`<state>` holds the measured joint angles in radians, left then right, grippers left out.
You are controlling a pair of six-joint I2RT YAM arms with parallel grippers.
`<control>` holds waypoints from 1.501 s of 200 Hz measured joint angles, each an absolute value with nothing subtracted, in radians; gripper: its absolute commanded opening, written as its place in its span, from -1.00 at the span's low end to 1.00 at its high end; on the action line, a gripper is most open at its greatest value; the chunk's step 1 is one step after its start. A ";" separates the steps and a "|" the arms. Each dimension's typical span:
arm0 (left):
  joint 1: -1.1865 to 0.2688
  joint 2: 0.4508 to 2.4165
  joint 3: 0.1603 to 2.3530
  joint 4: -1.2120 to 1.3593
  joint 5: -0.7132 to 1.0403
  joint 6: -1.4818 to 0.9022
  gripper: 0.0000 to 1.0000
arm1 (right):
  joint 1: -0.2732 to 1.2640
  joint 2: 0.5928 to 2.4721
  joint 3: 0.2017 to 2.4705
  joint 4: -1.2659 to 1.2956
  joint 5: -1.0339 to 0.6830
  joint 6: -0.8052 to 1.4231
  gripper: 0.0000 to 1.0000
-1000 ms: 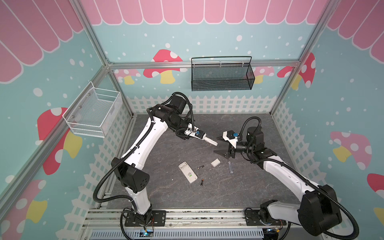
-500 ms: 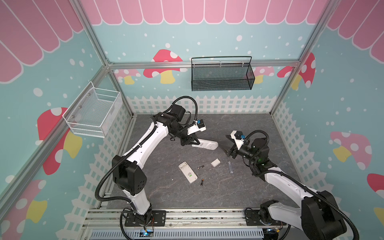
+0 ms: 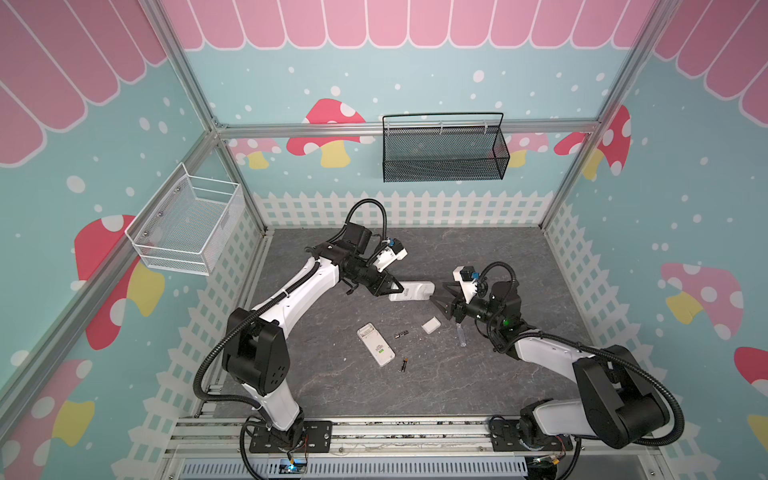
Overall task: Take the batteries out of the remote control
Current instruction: 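Pull the battery cover off the remote's back with the right gripper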
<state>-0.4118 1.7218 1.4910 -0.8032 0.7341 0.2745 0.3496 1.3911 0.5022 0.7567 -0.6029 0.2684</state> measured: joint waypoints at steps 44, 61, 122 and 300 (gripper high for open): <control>-0.392 1.722 1.464 -0.739 0.803 0.200 -1.00 | 0.353 1.426 0.498 0.786 -0.606 0.308 0.39; -0.393 1.722 1.464 -0.727 0.822 0.190 -1.00 | 0.353 1.451 0.501 0.793 -0.601 0.316 0.39; -0.399 1.722 1.463 -0.723 0.840 0.190 -1.00 | 0.352 1.550 0.553 0.795 -0.627 0.368 0.29; -0.424 1.760 1.465 -0.751 0.752 0.223 -1.00 | 0.302 1.636 0.605 0.815 -0.647 0.483 -0.50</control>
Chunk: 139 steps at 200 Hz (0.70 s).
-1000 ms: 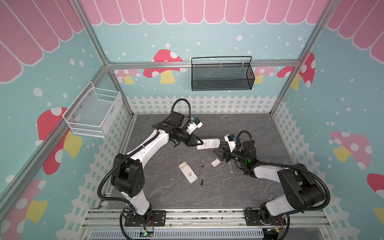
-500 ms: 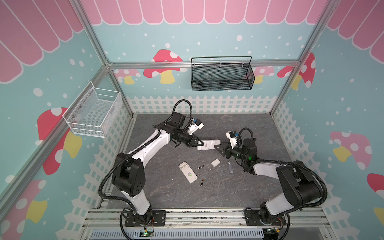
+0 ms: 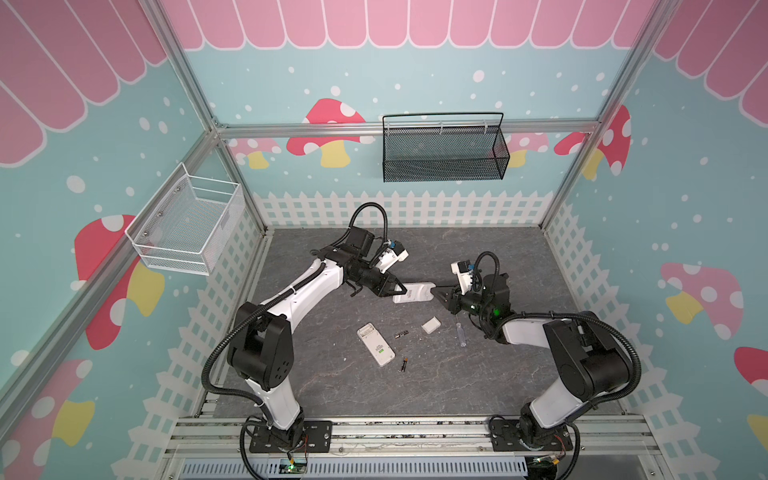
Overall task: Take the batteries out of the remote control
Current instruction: 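Pull the battery cover off the remote's back with the right gripper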
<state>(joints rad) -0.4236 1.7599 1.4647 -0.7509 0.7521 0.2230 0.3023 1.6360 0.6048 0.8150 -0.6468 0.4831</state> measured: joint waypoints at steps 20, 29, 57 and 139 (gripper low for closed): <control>-0.426 1.761 1.465 -0.751 0.755 0.223 -1.00 | 0.302 1.637 0.604 0.830 -0.664 0.504 -0.12; -0.428 1.761 1.465 -0.751 0.761 0.224 -1.00 | 0.302 1.640 0.604 0.846 -0.681 0.501 0.01; -0.419 1.761 1.464 -0.753 0.803 0.223 -1.00 | 0.302 1.674 0.606 0.900 -0.760 0.521 0.09; -0.363 1.760 1.451 -0.771 0.907 0.239 -1.00 | 0.286 1.715 0.604 1.003 -0.862 0.606 0.00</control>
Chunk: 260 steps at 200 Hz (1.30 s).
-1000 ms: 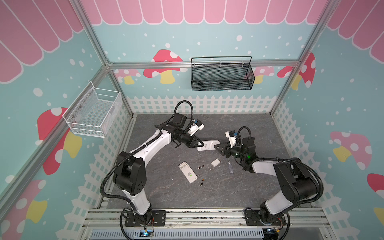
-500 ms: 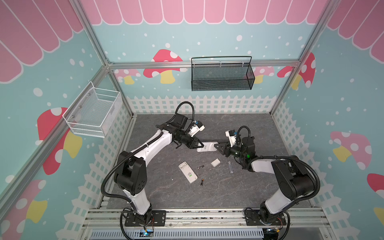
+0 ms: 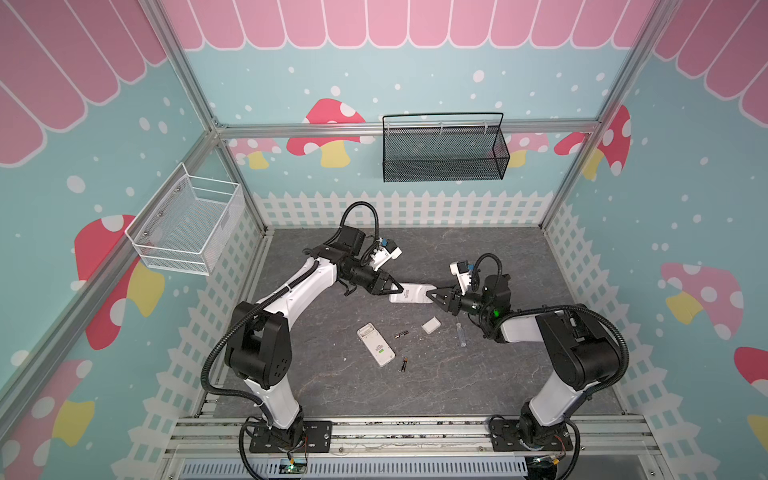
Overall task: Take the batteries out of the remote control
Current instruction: 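Pull the battery cover off the remote's back with the right gripper, then lower the opened remote with the left gripper while the right drops the cover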
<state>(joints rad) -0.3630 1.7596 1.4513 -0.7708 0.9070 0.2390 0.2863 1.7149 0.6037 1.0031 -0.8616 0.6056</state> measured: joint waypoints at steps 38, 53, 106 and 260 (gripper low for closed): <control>-0.361 1.760 1.448 -0.767 0.919 0.248 -1.00 | 0.294 1.731 0.603 1.037 -0.890 0.634 -0.27; -0.353 1.759 1.447 -0.767 0.924 0.250 -1.00 | 0.288 1.744 0.603 1.047 -0.892 0.640 -0.40; -0.346 1.753 1.446 -0.768 0.887 0.265 -1.00 | 0.287 1.752 0.602 1.051 -0.902 0.645 -0.56; -0.353 1.745 1.357 -0.645 0.662 0.122 -1.00 | 0.282 1.742 0.575 0.926 -0.797 0.559 -0.52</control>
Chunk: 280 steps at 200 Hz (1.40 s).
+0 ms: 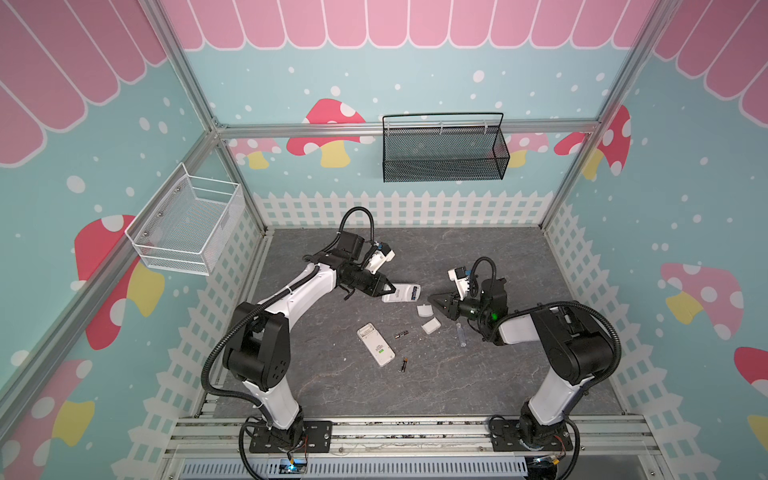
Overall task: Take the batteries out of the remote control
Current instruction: 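Lower the opened remote with the left gripper while the right drops the cover, then grasp the clear-handled screwdriver with the right gripper and lift it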
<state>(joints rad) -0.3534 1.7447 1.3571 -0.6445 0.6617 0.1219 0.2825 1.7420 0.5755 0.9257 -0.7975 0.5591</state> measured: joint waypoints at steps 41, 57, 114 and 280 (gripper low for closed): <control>-0.337 1.756 1.317 -0.604 0.645 0.080 -1.00 | 0.281 1.638 0.566 0.734 -0.660 0.493 -0.35; -0.317 1.771 1.303 -0.582 0.647 0.052 -1.00 | 0.280 1.573 0.566 0.616 -0.565 0.467 -0.34; -0.281 1.805 1.237 -0.480 0.666 -0.067 -1.00 | 0.286 1.327 0.558 0.241 -0.271 0.453 -0.32; -0.250 1.834 1.152 -0.431 0.431 -0.126 0.55 | 0.489 1.277 0.475 -0.056 -0.013 0.557 -0.21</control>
<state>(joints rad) -0.2497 1.8336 1.1519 -0.4313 0.4313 -0.1261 0.4892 1.2770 0.4747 -0.0559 -0.0132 0.5568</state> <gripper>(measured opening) 0.739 0.400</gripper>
